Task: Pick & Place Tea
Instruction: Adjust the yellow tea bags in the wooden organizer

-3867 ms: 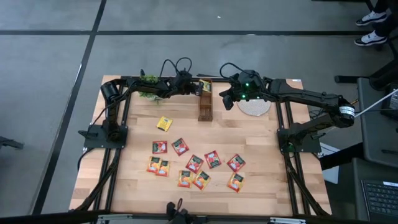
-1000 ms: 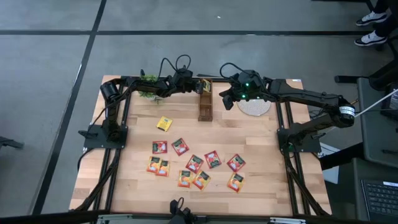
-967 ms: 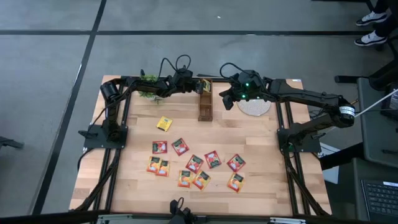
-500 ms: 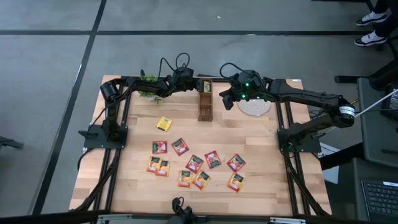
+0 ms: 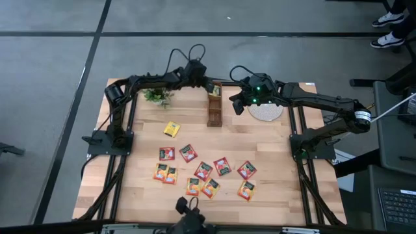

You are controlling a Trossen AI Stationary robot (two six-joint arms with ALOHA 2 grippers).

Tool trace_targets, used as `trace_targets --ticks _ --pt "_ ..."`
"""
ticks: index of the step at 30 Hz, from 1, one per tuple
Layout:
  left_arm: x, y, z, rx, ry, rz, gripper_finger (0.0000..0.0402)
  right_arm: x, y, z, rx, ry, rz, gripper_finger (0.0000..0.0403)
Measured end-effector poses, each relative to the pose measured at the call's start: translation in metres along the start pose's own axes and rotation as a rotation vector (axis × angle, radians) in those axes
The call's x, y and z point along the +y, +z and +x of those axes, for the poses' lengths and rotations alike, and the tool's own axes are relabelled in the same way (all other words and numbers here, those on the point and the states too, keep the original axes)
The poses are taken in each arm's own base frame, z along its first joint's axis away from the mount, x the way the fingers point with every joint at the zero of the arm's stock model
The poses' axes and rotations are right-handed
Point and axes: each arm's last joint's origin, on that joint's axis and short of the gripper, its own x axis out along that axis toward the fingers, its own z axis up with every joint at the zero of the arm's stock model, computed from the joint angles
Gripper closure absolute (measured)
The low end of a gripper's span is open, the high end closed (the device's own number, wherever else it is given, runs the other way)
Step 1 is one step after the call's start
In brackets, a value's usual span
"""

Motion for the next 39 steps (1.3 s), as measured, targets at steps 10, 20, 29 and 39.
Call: trace_targets --ticks 10,20,29,39 --pt "0.016 -0.002 0.009 0.240 0.136 0.032 0.0400 0.000 0.000 0.000 -0.002 -0.005 -0.003 0.0400" --pt "0.002 -0.016 0.018 0.289 0.082 0.047 0.0400 -0.001 0.000 0.000 -0.010 -0.024 -0.003 0.0400" --pt "-0.001 -0.012 0.019 0.258 0.019 -0.029 0.0400 -0.001 0.000 0.000 -0.010 -0.024 -0.003 0.0400" --pt "-0.006 -0.007 0.021 0.211 -0.043 -0.068 0.0400 -0.001 0.000 0.000 -0.010 -0.024 -0.005 0.0400"
